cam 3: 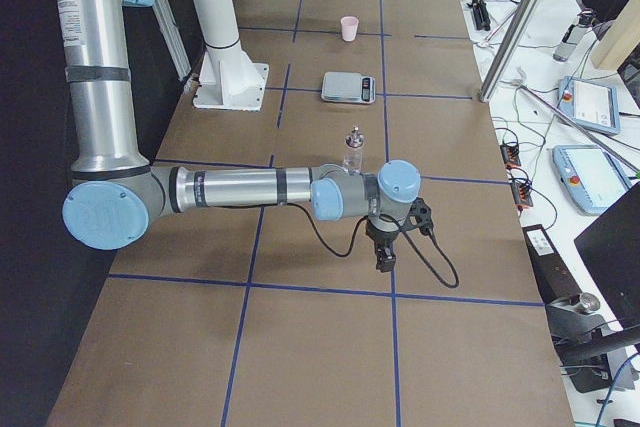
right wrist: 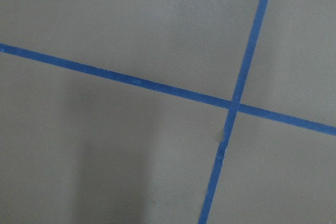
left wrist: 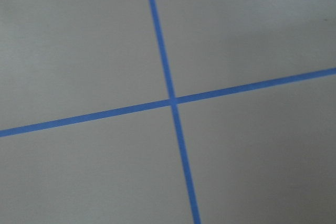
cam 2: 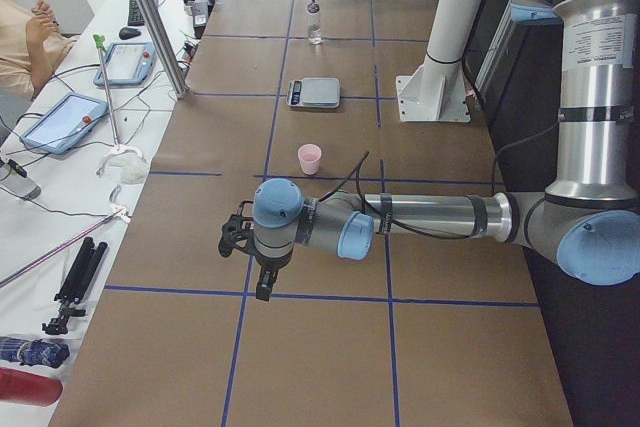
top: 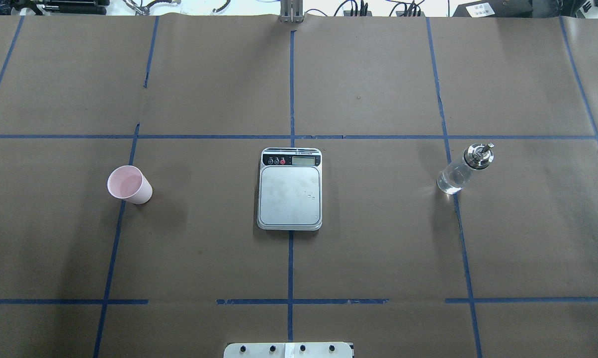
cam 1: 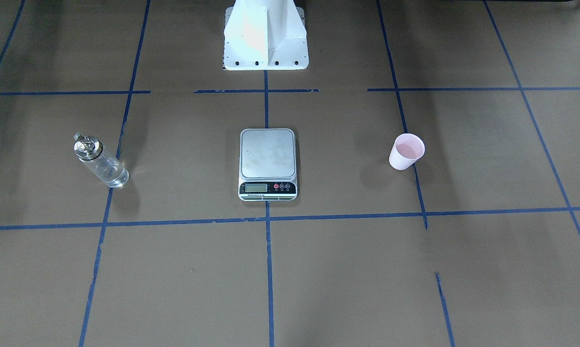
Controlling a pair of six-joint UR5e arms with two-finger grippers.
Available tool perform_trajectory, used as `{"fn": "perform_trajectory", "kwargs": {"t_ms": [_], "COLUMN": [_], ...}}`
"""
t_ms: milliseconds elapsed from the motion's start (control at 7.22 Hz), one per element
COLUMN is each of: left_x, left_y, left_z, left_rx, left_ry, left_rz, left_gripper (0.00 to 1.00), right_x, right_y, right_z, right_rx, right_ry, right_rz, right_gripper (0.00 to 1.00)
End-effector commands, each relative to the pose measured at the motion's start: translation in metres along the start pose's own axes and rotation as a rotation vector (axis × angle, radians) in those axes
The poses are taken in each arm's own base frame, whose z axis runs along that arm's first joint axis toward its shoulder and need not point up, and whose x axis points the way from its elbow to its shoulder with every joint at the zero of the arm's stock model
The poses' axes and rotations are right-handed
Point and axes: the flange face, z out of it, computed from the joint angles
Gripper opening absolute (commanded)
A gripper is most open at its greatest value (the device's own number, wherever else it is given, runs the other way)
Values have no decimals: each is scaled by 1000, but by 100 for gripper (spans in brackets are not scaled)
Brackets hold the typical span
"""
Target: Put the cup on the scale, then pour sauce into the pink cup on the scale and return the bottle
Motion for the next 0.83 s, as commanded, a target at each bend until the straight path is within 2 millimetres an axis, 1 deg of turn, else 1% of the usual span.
{"fn": "perform_trajectory", "kwargs": {"t_ms": [0,139,277,416,693], "left_x": [13,19,12,18,17], "left_y": [-17,-11,5,1,7], "left_z": [-19,-24,-15,-18,-17], "left_rx": [39,44,27,41,63], "left_ry": [10,12,22,10,16], "left_rz": [23,26,11,38,63], "left_gripper": [100,100,100,100,100], "right_x": [15,12,12,13,13], "right_y": [19,23,29,30,27], "right_z": [-3,-3,0,2,2], "right_rx": [5,5,2,-3,4], "right_ry": [-9,-29,-51,-51,-48], "right_rz": [38,43,53,55,44], "right_gripper": [100,100,100,100,100]}}
